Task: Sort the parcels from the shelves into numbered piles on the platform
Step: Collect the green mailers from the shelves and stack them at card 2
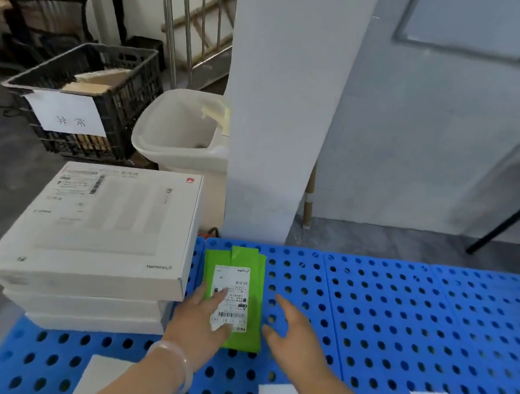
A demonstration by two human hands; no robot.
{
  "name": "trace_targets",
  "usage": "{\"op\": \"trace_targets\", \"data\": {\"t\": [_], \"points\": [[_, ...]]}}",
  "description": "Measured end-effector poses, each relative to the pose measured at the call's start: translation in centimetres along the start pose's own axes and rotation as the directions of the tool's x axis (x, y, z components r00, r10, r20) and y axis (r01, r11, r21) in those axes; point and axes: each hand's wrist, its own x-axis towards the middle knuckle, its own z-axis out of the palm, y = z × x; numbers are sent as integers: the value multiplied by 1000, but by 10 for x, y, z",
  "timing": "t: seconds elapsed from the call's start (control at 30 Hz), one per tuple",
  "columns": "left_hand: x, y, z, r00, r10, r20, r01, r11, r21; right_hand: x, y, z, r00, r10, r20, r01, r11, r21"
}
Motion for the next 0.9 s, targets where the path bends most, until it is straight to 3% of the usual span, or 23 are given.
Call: {"op": "trace_targets", "data": {"t": [0.2, 0.3, 0.4, 0.6, 0.9], "points": [[-24, 47, 5, 939, 323, 116, -342, 906, 249, -76, 9, -19, 988, 6, -153, -40, 975, -218], [-41, 87, 19, 865, 462, 194, -501, 816, 290, -123, 15, -38, 965, -5, -262, -105, 908, -404], [-66, 130, 39, 763, 602, 237, -646, 691, 325, -171, 26, -62, 927, 4, -376, -186, 875, -448], [-140, 220, 88, 521, 788, 328, -849, 438, 297, -280, 70, -109, 772, 85, -630, -398, 837, -375], [-309, 355, 189, 155, 921, 357, -978, 90, 190, -477, 145, -180, 500, 249, -829, -663, 726, -182]]}}
